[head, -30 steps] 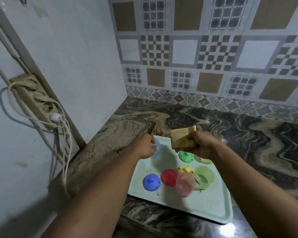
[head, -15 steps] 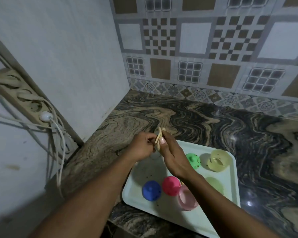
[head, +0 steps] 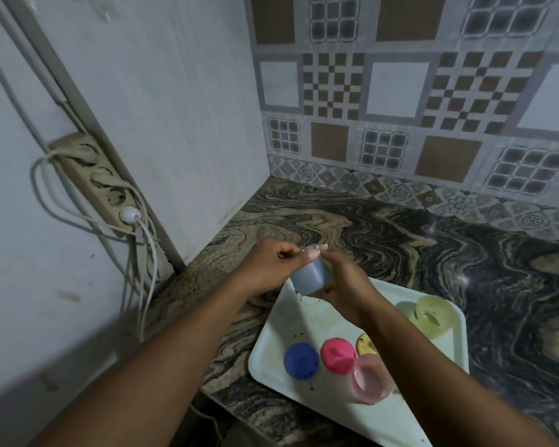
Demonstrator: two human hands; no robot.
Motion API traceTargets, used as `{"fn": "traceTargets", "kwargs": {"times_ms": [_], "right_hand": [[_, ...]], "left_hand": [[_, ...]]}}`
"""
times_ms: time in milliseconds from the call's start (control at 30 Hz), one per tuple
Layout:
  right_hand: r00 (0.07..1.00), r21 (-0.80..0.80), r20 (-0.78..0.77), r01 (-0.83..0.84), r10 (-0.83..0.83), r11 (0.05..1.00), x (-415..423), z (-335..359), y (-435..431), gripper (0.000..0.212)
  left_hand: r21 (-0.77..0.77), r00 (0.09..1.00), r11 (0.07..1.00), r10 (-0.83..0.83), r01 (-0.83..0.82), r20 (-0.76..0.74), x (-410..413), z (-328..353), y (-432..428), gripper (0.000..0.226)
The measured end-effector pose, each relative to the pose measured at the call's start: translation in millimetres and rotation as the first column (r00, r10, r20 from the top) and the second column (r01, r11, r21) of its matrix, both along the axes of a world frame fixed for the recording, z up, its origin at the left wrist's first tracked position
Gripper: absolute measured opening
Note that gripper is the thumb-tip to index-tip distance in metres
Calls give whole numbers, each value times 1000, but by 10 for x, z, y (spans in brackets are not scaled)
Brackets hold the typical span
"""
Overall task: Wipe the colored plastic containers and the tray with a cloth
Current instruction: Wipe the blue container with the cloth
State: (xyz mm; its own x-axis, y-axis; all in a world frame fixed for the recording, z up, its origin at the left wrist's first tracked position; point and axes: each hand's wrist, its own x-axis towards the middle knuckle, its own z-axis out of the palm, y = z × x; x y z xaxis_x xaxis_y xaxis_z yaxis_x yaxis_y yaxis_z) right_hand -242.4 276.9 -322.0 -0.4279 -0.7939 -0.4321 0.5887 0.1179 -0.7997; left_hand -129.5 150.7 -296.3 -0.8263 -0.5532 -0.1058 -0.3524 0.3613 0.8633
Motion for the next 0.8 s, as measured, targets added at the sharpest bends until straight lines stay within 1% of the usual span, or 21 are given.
{"fn": "traceTargets", "kwargs": {"times_ms": [33,67,133,167,200,233,267,300,333,400,433,467,500,567,600,633,667,700,733,767,800], "right_hand": [[999,1,-42,31,-31,1000,9,28,-4,31],[999,-1,-24,45,-45,999,4,42,10,33],[987,-28,158,-2,6,1000,-22,41,83,42],[969,-39,245,-9,18,999,-27,45,122,48],[954,-47,300,-9,23,999,-34,53,150,51],[952,-40,306,11,2,999,-46,58,150,51],[958,-40,285,47,-33,998,-56,67,137,50],[969,-40,233,96,-84,995,-64,75,122,49],[979,-35,142,150,-143,988,-66,105,109,47],[967,-40,-108,229,-232,973,-85,149,88,38],[947,-48,-209,239,-244,970,-93,157,86,34],[937,-53,-258,232,-238,971,-96,169,88,33],[951,-46,-222,209,-214,977,-104,163,86,33],[993,-47,40,116,-114,992,-128,164,117,41],[987,-55,148,71,-63,996,-146,171,141,46],[981,-51,191,42,-31,998,-171,176,157,49],[983,-32,181,32,-25,999,-193,191,157,50],[991,-9,126,42,-40,999,-210,207,150,49],[997,11,34,71,-71,997,-219,223,132,46],[989,25,-96,112,-109,993,-212,256,114,43],[966,21,-222,142,-134,990,-200,288,94,39]], "left_hand": [[-14,1000,1000,6,-6,-30,-21,11,0,53],[-25,998,1000,-6,4,-59,-36,35,20,47],[-14,994,999,-30,29,-106,-62,77,84,17],[4,991,999,-32,33,-133,-84,81,111,11],[6,989,999,-35,36,-146,-102,90,142,9],[6,987,1000,-29,30,-157,-126,90,159,9],[-27,990,1000,-19,15,-142,-143,118,168,10],[-73,994,997,-4,-4,-111,-165,142,162,11],[-115,997,993,9,-18,-80,-180,174,151,13],[-128,998,991,21,-27,-52,-190,294,159,23],[-121,998,992,25,-32,-52,-199,353,175,28],[-115,997,993,26,-34,-69,-213,395,187,29],[-103,995,994,27,-37,-95,-227,420,196,28],[-50,986,998,23,-32,-163,-225,407,206,24],[-21,982,999,24,-28,-188,-202,380,207,24],[-5,980,1000,29,-31,-196,-177,346,202,24],[8,980,999,38,-37,-194,-149,305,186,23],[30,984,999,49,-44,-172,-126,294,180,22],[65,989,997,61,-52,-136,-125,308,177,24],[86,993,994,69,-61,-92,-145,343,174,28],[72,996,995,73,-69,-54,-181,390,161,35]]}}
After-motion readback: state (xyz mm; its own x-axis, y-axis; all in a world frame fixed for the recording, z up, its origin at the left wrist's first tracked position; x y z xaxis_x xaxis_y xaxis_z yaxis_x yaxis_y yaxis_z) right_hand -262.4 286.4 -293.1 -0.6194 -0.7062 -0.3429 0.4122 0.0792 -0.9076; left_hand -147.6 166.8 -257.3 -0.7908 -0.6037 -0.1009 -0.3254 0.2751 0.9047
